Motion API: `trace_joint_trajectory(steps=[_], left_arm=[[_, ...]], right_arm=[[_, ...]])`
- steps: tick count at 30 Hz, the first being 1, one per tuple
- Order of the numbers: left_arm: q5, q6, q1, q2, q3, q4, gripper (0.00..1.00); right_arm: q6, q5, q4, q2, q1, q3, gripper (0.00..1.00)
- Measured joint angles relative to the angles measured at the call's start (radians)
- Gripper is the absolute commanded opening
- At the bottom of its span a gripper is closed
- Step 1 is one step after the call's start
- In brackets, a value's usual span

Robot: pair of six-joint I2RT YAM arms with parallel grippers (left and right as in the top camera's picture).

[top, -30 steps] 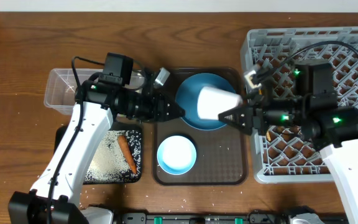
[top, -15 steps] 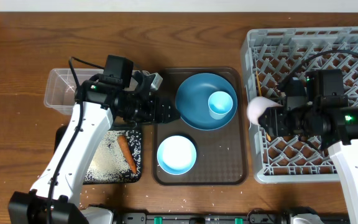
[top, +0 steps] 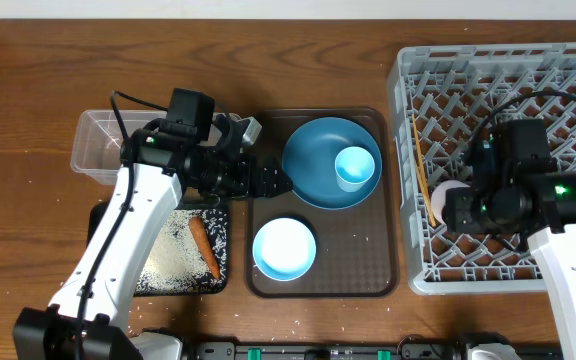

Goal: Sort waste into correct bins and load items into the dishwasher rack
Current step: 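Open the left gripper and carry the pink cup right over the rack, then lower the pink cup upside down into the rack with the right gripper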

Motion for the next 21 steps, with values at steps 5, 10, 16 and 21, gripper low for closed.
trace_joint_trajectory(steps=[5,10,16,21], left_arm=[[0.0,0.0,0.0,0.0,0.0,0.0,0.94],[0.0,0.0,0.0,0.0,0.0,0.0,0.94],[0.0,0.0,0.0,0.0,0.0,0.0,0.94],[0.0,0.0,0.0,0.0,0.0,0.0,0.95]], right_arm=[[0.015,0.041,-0.008,0.0,0.0,-0.001,0.2],[0.041,0.053,-0.014,0.0,0.0,-0.019,0.19],[0.056,0.054,-0.008,0.0,0.0,-0.067,0.19],[0.061,0.035,0.041,0.0,0.0,-0.13,0.2]])
